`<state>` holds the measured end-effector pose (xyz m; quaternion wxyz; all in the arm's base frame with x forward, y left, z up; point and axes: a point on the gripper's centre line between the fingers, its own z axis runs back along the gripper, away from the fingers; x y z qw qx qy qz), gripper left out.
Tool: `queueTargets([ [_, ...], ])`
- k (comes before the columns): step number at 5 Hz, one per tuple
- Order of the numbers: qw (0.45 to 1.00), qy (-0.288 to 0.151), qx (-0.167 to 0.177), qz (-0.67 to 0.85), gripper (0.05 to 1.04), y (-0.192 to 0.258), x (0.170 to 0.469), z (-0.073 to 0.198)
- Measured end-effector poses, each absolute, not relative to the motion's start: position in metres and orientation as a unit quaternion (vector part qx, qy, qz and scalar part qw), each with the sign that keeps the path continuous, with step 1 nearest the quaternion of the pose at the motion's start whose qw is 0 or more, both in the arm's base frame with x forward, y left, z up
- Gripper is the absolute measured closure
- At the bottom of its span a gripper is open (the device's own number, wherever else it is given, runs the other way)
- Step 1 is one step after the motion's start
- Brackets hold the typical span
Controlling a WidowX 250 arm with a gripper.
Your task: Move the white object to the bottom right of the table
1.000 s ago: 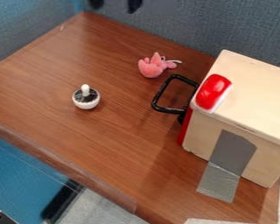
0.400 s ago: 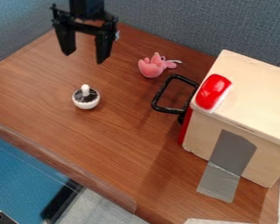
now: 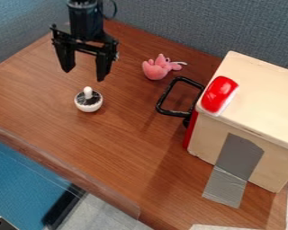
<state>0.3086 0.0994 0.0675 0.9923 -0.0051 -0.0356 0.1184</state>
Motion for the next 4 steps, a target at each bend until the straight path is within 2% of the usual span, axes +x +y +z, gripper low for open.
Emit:
queueTargets([
  [1, 0.991, -0.037, -0.011, 0.128, 0.082, 0.099, 0.31, 0.05],
  [3, 0.991, 0.003, -0.025, 0.129, 0.119, 0.099, 0.308, 0.026],
  [4, 0.991, 0.012, -0.028, 0.133, 0.396, 0.1, 0.308, 0.022],
])
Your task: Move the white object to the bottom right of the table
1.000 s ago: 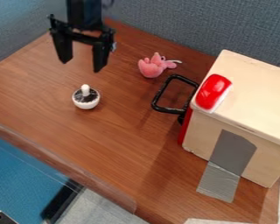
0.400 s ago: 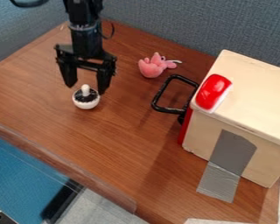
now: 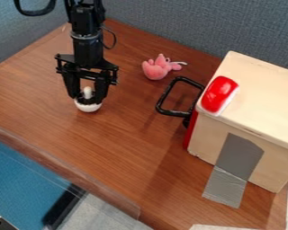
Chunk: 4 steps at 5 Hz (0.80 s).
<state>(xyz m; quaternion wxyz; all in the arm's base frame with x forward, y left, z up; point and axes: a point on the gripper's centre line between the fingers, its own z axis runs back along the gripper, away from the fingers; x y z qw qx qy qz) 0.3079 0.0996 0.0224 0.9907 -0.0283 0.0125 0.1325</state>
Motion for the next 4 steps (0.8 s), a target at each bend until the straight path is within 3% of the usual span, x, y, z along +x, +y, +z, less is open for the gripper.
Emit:
queueTargets([
  [1, 0.99, 0.015, -0.029, 0.136, 0.706, 0.099, 0.308, 0.023],
  [2, 0.991, 0.016, -0.027, 0.126, 0.86, 0.095, 0.309, 0.023],
  [4, 0.998, -0.011, -0.035, 0.052, 0.863, 0.05, 0.289, 0.047],
])
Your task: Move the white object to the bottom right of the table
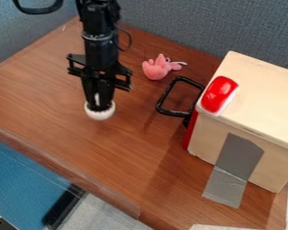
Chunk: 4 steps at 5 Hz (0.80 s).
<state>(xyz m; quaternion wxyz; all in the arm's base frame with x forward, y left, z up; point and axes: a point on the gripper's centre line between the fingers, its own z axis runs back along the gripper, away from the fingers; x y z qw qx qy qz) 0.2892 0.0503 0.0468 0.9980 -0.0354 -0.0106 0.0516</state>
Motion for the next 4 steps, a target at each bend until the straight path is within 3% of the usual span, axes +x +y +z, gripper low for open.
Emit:
queueTargets([
  [1, 0.999, -0.014, -0.037, -0.03, 0.863, 0.013, 0.269, 0.048],
  [4, 0.995, 0.019, -0.025, -0.092, 0.863, -0.006, 0.249, 0.035],
])
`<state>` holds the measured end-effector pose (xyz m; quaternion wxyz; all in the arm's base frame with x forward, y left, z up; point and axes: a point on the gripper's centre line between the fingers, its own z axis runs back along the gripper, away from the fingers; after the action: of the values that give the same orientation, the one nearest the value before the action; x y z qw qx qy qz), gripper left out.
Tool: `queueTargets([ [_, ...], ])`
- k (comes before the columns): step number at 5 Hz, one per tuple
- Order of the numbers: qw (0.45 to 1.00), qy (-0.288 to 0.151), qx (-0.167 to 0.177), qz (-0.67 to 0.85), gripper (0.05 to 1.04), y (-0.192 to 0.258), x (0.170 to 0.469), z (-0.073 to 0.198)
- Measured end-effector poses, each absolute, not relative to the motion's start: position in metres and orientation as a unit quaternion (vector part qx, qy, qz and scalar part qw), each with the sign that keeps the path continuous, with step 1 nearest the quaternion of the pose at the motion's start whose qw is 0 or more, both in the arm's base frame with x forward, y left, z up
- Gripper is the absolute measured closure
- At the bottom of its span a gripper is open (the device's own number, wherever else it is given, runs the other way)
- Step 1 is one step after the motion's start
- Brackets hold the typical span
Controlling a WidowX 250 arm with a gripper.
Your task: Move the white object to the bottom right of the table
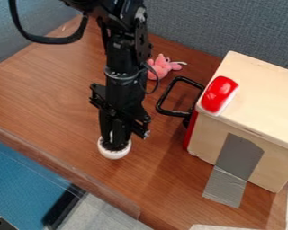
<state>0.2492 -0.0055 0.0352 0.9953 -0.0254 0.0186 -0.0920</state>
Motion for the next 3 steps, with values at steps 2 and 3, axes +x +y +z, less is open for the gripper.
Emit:
queueTargets([
  [2, 0.994, 0.051, -0.017, -0.092, 0.532, -0.0051, 0.2432, 0.0292],
  [3, 0.994, 0.055, -0.01, -0.09, 0.224, -0.0051, 0.2421, 0.0293],
])
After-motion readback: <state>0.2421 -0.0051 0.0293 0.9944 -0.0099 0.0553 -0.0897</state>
